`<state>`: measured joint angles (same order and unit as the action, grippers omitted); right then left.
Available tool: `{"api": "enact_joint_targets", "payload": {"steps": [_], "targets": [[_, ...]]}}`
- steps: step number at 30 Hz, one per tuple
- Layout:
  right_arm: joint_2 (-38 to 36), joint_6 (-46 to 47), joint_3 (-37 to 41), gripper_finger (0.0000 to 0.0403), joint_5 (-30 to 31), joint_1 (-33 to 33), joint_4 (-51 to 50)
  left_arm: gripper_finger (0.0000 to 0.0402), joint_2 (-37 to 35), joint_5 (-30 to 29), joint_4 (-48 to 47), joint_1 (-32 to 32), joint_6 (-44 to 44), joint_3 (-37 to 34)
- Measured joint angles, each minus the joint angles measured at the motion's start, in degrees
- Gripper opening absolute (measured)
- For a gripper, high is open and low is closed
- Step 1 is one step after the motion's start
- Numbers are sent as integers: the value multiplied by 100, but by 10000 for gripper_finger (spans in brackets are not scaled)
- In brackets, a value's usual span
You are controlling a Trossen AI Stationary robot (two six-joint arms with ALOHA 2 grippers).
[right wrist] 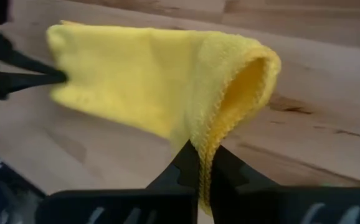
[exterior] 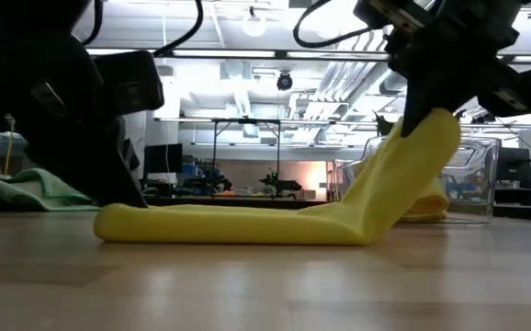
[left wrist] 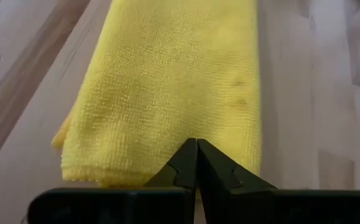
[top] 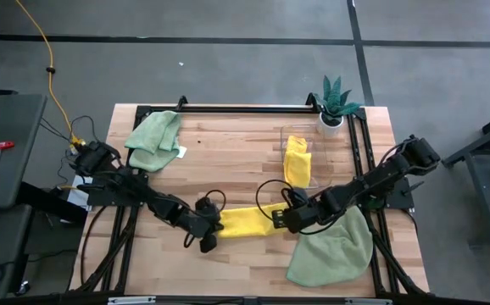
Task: Fold microfiber towels
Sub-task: Fold the yellow microfiber towel
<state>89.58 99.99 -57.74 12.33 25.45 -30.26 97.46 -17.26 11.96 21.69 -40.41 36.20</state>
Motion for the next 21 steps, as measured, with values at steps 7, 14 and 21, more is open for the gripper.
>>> {"api": "enact_joint_targets", "payload": {"steps": [7,14,21], "targets": [[4,-150,0,0,-51,-18,597,0,385,-11,320,0,12,21],[78,-360,0,0,-15,-161,1297,0,469,-95,490,-16,21,14],[577,-618,0,0,-152,-378,2553,0,477,-46,573,-156,165,15]]}}
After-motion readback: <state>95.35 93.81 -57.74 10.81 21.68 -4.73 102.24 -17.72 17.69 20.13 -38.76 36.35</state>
